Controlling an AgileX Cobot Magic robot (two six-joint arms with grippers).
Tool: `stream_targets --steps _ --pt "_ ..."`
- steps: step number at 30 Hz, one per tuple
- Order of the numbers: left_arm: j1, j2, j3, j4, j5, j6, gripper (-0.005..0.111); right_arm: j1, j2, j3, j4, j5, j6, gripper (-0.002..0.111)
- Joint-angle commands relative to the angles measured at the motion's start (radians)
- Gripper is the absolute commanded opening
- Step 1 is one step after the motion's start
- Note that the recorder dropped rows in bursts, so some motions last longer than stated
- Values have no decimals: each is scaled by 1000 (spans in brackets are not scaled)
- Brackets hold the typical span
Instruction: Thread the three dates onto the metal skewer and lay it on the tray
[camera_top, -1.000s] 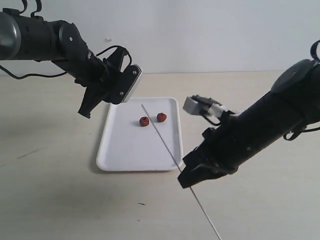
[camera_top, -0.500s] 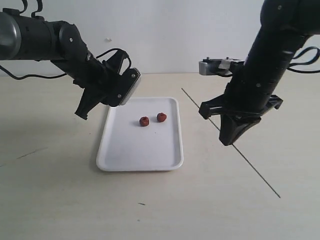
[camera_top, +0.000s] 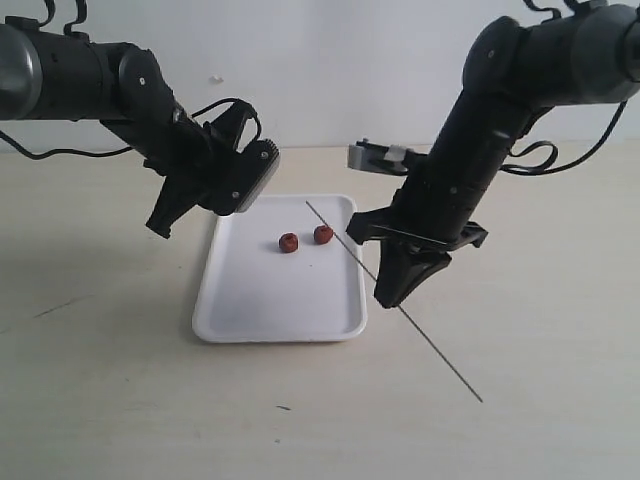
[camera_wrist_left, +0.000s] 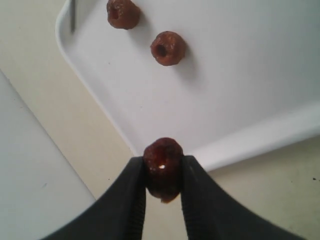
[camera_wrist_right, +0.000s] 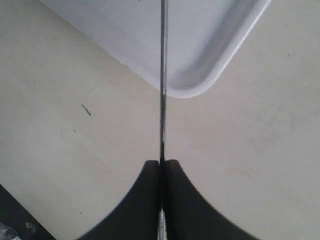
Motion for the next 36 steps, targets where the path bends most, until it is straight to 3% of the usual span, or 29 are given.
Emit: stream_targets --steps 1,20,36 --pt "-10 -10 0 1 -1 -6 24 -1 54 -44 90 -3 -67 0" --pt "-25 -10 0 3 -67 105 24 -1 72 -90 149 -3 -139 0" --pt "-25 -8 0 3 -132 105 24 30 56 -55 224 -3 -184 0"
